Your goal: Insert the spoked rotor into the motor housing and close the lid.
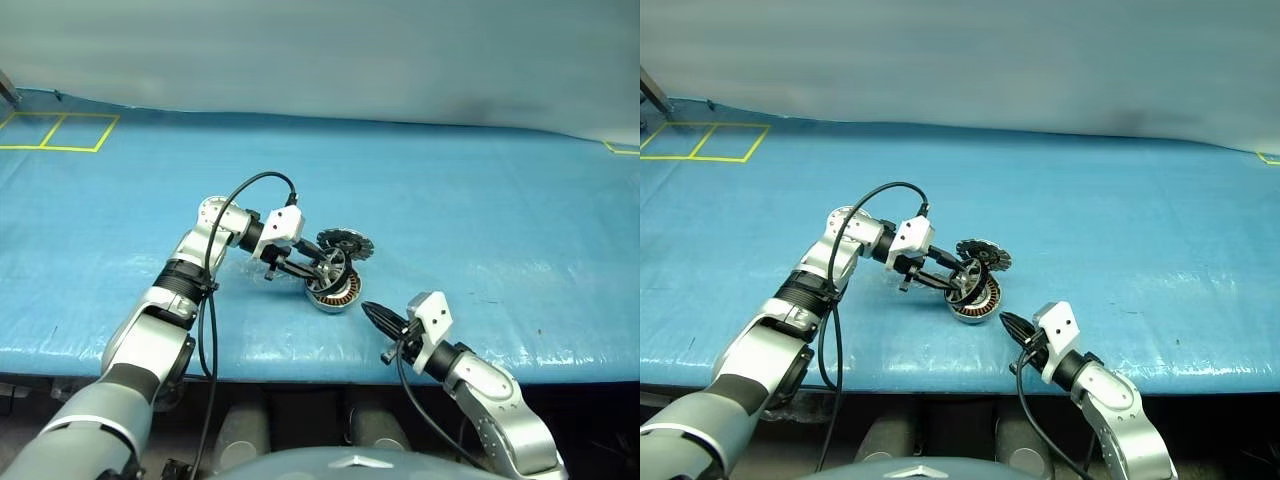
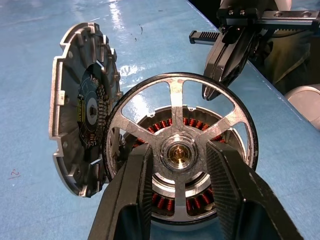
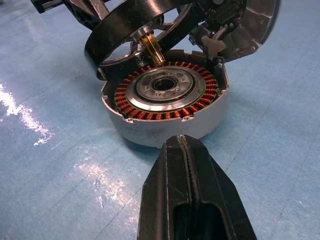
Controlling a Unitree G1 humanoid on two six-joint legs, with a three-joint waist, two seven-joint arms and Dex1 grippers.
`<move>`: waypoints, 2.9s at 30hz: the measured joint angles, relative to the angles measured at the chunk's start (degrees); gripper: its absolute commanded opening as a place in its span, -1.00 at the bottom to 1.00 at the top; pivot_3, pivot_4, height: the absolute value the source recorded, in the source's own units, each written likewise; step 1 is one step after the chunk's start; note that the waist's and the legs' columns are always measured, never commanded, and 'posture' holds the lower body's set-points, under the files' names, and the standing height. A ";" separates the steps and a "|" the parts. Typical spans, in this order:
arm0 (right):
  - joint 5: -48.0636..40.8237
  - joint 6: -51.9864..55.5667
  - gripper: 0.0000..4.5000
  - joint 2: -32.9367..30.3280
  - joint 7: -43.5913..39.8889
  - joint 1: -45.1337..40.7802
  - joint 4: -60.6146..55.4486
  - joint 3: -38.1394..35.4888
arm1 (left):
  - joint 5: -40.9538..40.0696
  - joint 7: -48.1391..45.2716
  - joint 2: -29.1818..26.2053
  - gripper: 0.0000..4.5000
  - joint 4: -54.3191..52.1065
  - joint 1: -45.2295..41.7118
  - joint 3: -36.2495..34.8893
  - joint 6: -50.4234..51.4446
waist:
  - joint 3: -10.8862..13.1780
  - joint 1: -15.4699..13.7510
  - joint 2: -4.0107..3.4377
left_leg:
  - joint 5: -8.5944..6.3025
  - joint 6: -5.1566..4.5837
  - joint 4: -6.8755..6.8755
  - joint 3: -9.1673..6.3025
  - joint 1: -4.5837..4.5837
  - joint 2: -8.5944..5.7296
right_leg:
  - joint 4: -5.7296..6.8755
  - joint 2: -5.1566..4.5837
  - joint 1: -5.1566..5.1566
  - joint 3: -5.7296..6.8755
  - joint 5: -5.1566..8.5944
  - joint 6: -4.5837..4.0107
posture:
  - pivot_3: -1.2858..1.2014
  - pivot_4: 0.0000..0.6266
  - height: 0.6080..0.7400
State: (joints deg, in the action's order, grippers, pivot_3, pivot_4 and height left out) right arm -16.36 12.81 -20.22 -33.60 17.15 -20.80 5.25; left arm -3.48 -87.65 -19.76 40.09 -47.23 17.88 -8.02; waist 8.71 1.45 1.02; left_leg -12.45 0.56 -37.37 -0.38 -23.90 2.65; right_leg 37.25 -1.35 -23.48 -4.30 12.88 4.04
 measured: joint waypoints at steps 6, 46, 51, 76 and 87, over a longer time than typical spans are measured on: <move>0.06 -0.29 -1.00 0.00 0.03 -0.02 0.18 -0.08 | 0.23 -0.08 -0.03 -0.32 0.00 -0.01 0.13 -0.09 | 0.00 -0.02 0.00 | 0.00 0.00 -0.01 0.00 0.01 0.00 | 0.00 0.00 0.01 0.00 0.00 0.00 | 0.03 -0.52 1.00; 5.61 1.55 -1.00 0.16 9.35 -5.70 4.38 -3.09 | -5.90 4.32 -4.97 0.46 -14.58 12.37 -4.41 8.14 | -0.01 0.01 -0.01 | 0.00 0.00 -0.10 0.01 0.03 0.01 | 0.23 -0.01 -0.04 -0.02 0.01 -0.03 | 0.03 -0.52 1.00; 9.19 5.69 -1.00 -0.97 12.42 -10.34 7.03 -3.61 | -6.95 8.39 -5.42 0.46 -19.38 17.53 -6.18 10.48 | 0.00 0.02 -0.02 | 0.00 0.00 -0.25 0.03 0.10 0.00 | 0.51 -0.02 -0.06 -0.07 0.05 -0.08 | 0.03 -0.52 1.00; 1.58 13.49 -1.00 -0.75 -8.30 -48.17 28.42 -0.72 | -11.26 18.36 -5.20 0.46 -24.95 26.73 -8.58 12.64 | 0.05 0.67 -0.07 | 0.03 -0.04 -0.13 0.01 0.08 0.00 | 0.58 0.02 -0.14 -0.06 -0.02 -0.04 | 0.03 -0.52 1.00; -0.23 17.66 -1.00 -1.33 -12.87 -44.05 18.00 3.77 | -12.46 19.84 -5.64 0.46 -25.49 26.81 -9.49 12.67 | 0.05 0.65 -0.08 | 0.03 -0.04 -0.10 0.01 0.09 0.00 | 0.57 0.01 -0.17 -0.05 0.05 -0.09 | 0.03 -0.52 1.00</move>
State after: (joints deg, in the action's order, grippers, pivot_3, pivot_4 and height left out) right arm -16.59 30.47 -21.55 -46.47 -26.90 -2.80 9.02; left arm -15.94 -67.81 -25.40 14.60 -20.43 8.39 4.65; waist 8.76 2.10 0.94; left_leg -12.42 0.53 -37.47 -0.37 -23.82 2.65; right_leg 37.82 -1.33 -23.65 -4.36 12.93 3.95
